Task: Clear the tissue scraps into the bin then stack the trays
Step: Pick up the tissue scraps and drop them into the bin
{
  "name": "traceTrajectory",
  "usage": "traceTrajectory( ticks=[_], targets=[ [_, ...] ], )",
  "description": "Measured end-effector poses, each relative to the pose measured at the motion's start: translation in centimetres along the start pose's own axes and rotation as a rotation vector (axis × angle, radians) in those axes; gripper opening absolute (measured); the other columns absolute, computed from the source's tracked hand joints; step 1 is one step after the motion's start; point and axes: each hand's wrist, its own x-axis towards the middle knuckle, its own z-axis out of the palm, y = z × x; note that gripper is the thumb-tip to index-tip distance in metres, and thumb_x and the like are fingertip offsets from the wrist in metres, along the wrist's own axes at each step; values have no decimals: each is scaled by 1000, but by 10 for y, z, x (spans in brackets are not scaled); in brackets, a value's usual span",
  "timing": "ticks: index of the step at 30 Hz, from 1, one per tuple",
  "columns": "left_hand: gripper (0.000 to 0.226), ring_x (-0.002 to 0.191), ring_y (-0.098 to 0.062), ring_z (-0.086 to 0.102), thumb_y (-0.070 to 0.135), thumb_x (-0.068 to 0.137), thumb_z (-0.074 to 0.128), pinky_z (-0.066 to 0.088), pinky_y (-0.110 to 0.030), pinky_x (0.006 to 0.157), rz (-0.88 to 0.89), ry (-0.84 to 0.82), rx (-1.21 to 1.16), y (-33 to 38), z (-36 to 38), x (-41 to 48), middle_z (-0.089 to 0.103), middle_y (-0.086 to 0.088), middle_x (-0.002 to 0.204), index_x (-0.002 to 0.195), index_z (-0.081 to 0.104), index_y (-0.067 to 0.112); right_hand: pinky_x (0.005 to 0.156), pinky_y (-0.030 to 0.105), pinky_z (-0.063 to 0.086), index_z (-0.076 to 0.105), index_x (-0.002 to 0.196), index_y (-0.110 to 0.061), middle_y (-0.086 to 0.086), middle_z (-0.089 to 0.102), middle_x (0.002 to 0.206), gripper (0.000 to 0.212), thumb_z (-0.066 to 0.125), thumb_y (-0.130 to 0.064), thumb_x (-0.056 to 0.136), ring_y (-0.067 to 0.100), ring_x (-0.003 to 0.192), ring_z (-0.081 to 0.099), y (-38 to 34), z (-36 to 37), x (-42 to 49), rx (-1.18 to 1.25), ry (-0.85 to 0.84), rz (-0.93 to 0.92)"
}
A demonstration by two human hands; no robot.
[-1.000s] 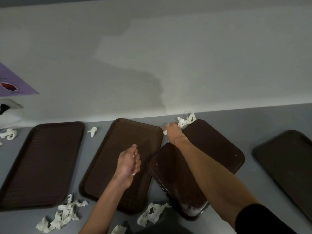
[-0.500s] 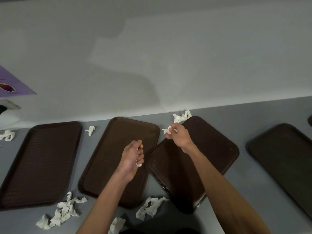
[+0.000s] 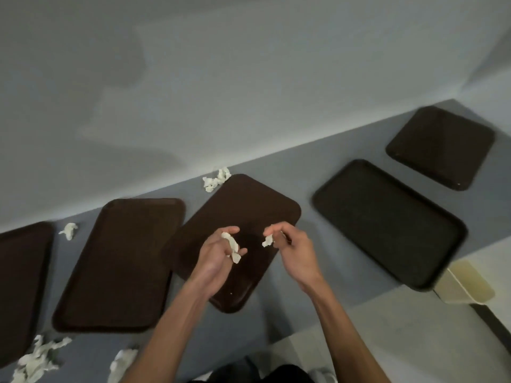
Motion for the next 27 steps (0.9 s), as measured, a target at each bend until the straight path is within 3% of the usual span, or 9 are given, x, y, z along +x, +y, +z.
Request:
traceTrajectory(
  ticks=[3, 7, 9, 11, 15, 18, 22, 25, 27],
  targets=[
    [46, 82, -18, 56, -19, 91, 37, 56, -39, 92, 5, -72, 48, -28, 63, -16, 53, -12, 86, 119, 67, 1, 81, 39, 55, 77, 91, -39, -17, 77, 98, 30, 58, -21, 105, 23, 92, 72, 19, -66, -26, 24, 73, 86],
    [38, 96, -16, 63, -7, 104, 43, 58, -30, 90, 7, -183, 80, -73, 152, -36, 61, -10, 104, 130, 65, 7, 81, 22, 52, 79, 88, -31, -20, 77, 95, 7, 78, -37, 92, -1, 89, 70, 50, -159, -62, 45, 165, 118],
    [36, 97, -17, 61, -3, 107, 43, 57, -31, 95, -1, -231, 97, -98, 199, -45, 58, -11, 105, 135, 62, 8, 75, 15, 49, 77, 85, -30, -19, 76, 90, 14, 84, -43, 86, -2, 84, 68, 69, -204, -78, -3, 236, 132],
    [34, 97, -19, 64, 3, 108, 46, 56, -31, 99, -1, -292, 120, -122, 244, -54, 58, -13, 107, 137, 61, 10, 72, 18, 49, 74, 84, -31, -20, 75, 88, 14, 84, -39, 87, -2, 80, 68, 93, -247, -94, -38, 291, 142],
    [27, 105, -31, 69, -3, 106, 46, 60, -29, 92, 22, -414, 172, -161, 332, -66, 57, -17, 109, 131, 57, 0, 76, 33, 56, 63, 92, -35, -18, 73, 91, 15, 79, -33, 92, 2, 82, 69, 137, -327, -119, -82, 388, 180],
    [19, 105, -40, 71, -7, 104, 48, 60, -34, 95, 42, -504, 252, -186, 395, -64, 60, -22, 103, 120, 59, -7, 81, 27, 56, 60, 107, -38, -15, 76, 105, 23, 78, -27, 95, 0, 95, 71, 164, -384, -134, -27, 465, 171],
    [15, 112, -41, 70, -6, 100, 58, 60, -33, 91, 34, -555, 378, -213, 479, -56, 69, -28, 109, 106, 70, -2, 77, 14, 51, 73, 112, -38, -25, 75, 105, 19, 74, -25, 98, -3, 97, 69, 200, -457, -144, -27, 556, 184],
    [22, 109, -34, 73, 12, 86, 73, 57, -45, 101, 4, -559, 461, -234, 543, -44, 75, -18, 110, 108, 74, 7, 74, 7, 47, 79, 107, -36, -29, 74, 104, 13, 75, -27, 98, -5, 94, 68, 227, -511, -138, -20, 597, 257],
    [34, 108, -29, 73, 23, 78, 83, 57, -45, 101, 34, -580, 550, -250, 583, -34, 77, -10, 108, 110, 76, 13, 70, 6, 45, 79, 105, -37, -26, 75, 101, 13, 77, -28, 96, -5, 87, 67, 246, -547, -131, 0, 624, 297]
  ],
)
